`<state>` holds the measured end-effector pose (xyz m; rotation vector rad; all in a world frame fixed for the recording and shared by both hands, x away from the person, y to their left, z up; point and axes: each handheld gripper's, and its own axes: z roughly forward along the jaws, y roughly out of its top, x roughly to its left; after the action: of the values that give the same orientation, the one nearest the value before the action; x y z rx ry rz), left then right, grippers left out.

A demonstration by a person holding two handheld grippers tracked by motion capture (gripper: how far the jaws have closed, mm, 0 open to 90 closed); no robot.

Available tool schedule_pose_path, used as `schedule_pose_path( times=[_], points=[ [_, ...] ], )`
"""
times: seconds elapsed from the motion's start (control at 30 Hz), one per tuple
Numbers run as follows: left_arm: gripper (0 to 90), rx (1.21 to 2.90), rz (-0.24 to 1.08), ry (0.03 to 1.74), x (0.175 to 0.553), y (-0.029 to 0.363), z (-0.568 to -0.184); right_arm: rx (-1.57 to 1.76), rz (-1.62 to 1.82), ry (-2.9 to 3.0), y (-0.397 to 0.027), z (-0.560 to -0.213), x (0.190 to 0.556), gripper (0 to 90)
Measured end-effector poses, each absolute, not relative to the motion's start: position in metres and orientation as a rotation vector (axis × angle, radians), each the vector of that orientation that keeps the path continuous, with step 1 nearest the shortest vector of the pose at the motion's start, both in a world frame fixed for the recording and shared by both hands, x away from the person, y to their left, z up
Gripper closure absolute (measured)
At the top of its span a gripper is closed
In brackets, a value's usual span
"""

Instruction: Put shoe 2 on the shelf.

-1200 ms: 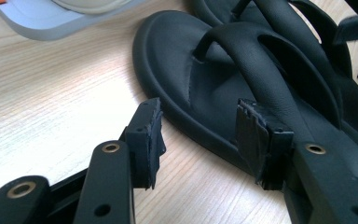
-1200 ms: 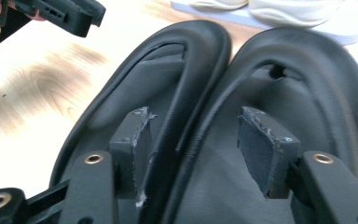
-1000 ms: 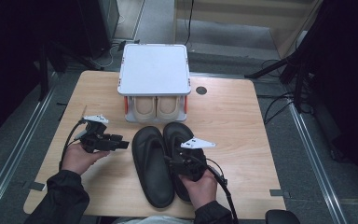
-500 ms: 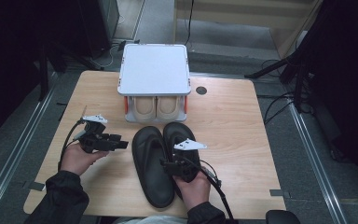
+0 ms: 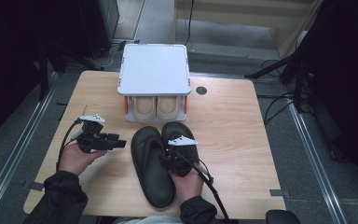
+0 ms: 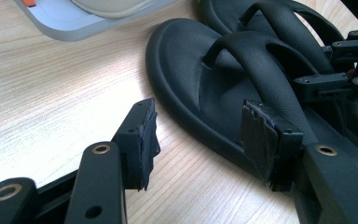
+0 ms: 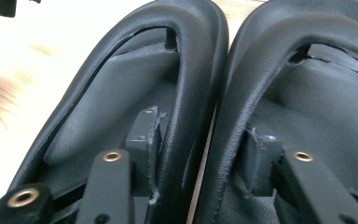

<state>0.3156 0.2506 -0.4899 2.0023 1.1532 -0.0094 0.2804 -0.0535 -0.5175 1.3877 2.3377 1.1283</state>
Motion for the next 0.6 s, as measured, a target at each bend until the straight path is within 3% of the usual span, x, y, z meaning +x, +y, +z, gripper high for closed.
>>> schedule_pose_path(
  times=[0.2, 0.6],
  points=[
    [46.2, 2.002, -0.01, 1.152, 0.316, 0.25, -0.489, 1.418, 1.122, 2.335, -0.055, -0.516, 0.281, 69.1],
    [45.2, 2.005, -0.006, 1.154, 0.317, 0.249, -0.49, 1.554, 1.144, 2.335, -0.072, -0.513, 0.286, 75.3]
  ],
)
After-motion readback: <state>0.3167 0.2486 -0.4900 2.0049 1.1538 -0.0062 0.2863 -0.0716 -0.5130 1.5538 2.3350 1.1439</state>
